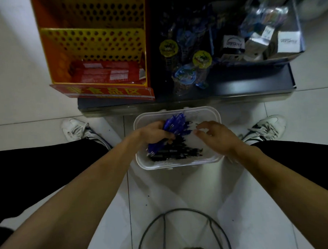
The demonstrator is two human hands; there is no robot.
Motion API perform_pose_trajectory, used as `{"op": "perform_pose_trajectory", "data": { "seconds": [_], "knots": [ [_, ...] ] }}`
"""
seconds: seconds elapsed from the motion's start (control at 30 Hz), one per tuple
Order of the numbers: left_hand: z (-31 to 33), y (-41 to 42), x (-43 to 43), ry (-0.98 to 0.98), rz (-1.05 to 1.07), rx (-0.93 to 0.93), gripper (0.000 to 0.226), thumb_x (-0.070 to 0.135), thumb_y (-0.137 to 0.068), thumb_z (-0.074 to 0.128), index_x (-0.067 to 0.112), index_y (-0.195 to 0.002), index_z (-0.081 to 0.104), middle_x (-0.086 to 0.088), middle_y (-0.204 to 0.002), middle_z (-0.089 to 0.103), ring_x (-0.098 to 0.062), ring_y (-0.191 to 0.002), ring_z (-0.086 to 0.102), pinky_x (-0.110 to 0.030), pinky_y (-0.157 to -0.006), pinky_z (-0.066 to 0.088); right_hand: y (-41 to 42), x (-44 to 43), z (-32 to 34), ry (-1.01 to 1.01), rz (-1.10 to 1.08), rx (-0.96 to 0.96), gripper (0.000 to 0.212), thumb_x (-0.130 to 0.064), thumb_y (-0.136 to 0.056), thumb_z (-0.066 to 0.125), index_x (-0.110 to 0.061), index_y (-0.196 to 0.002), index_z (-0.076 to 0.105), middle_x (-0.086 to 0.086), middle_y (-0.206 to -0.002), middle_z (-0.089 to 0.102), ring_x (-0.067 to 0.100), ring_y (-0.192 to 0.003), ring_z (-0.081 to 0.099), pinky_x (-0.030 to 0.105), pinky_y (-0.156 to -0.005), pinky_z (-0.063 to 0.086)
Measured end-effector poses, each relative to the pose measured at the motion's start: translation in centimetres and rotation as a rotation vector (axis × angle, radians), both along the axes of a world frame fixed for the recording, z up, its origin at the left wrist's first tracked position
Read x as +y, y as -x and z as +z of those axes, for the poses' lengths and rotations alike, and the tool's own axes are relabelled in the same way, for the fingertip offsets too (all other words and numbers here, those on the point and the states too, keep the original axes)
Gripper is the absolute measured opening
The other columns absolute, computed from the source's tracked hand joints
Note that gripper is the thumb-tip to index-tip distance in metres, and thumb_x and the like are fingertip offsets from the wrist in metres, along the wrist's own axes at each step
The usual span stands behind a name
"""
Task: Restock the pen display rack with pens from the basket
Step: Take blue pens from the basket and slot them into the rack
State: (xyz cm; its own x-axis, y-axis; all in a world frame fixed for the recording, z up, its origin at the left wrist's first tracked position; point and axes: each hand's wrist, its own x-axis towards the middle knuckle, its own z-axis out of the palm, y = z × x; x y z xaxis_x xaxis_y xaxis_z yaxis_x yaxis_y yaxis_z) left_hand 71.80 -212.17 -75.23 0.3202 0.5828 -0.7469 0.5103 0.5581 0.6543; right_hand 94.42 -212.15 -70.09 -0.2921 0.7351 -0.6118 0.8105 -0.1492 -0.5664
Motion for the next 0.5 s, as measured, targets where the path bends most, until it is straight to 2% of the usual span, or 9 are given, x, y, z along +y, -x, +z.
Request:
{"op": "perform_pose_trajectory", "data": {
  "seconds": [0.13,0.23,0.3,0.4,0.5],
  "knots": [
    [4.4,-0.5,0.7,-0.004,0.175,-0.19,0.012,0.0,-0.093,0.056,0.01,-0.095,0.061,-0.004,-0.083,0.069,-0.01,-0.073,0.067,-0.022,-0.077,0.055,0.2,0.8,2.3,-0.028,-0.033,0.054,0.03,-0.036,-0.102,0.044,-0.017,-0.106,0.067,0.004,-0.107,0.064,0.021,-0.096,0.057,0.029,-0.084,0.042],
    [7.7,-1.1,1.4,-0.057,0.236,-0.32,0.013,0.002,-0.093,0.055,0.007,-0.102,0.062,-0.004,-0.088,0.071,-0.012,-0.077,0.069,-0.025,-0.076,0.056,0.6,1.5,3.9,-0.109,-0.1,0.176,0.033,-0.033,-0.101,0.046,-0.007,-0.096,0.067,0.011,-0.102,0.069,0.03,-0.097,0.064,0.045,-0.092,0.05],
    [9.6,-1.6,1.9,-0.096,0.267,-0.386,0.015,0.003,-0.094,0.054,0.008,-0.107,0.061,-0.006,-0.094,0.069,-0.015,-0.081,0.068,-0.03,-0.078,0.056,0.8,2.1,5.3,-0.169,-0.12,0.206,0.041,-0.043,-0.099,0.046,-0.008,-0.097,0.068,0.013,-0.097,0.07,0.031,-0.093,0.065,0.053,-0.088,0.051],
    [13.2,-2.4,2.3,-0.173,0.281,-0.491,0.019,0.005,-0.095,0.053,0.01,-0.112,0.06,-0.005,-0.092,0.069,-0.015,-0.079,0.069,-0.029,-0.076,0.057,1.3,2.4,8.3,-0.267,-0.159,0.306,0.044,-0.053,-0.095,0.043,-0.018,-0.088,0.069,0.005,-0.09,0.073,0.024,-0.088,0.068,0.051,-0.085,0.053],
    [16.5,-2.8,2.3,-0.333,0.289,-0.483,0.021,0.005,-0.095,0.054,0.008,-0.115,0.059,-0.005,-0.09,0.069,-0.017,-0.079,0.068,-0.031,-0.078,0.057,1.7,2.5,11.1,-0.37,-0.232,0.465,0.034,-0.042,-0.099,0.047,-0.024,-0.076,0.065,-0.005,-0.078,0.07,0.009,-0.077,0.066,0.04,-0.079,0.054]
  ]
}}
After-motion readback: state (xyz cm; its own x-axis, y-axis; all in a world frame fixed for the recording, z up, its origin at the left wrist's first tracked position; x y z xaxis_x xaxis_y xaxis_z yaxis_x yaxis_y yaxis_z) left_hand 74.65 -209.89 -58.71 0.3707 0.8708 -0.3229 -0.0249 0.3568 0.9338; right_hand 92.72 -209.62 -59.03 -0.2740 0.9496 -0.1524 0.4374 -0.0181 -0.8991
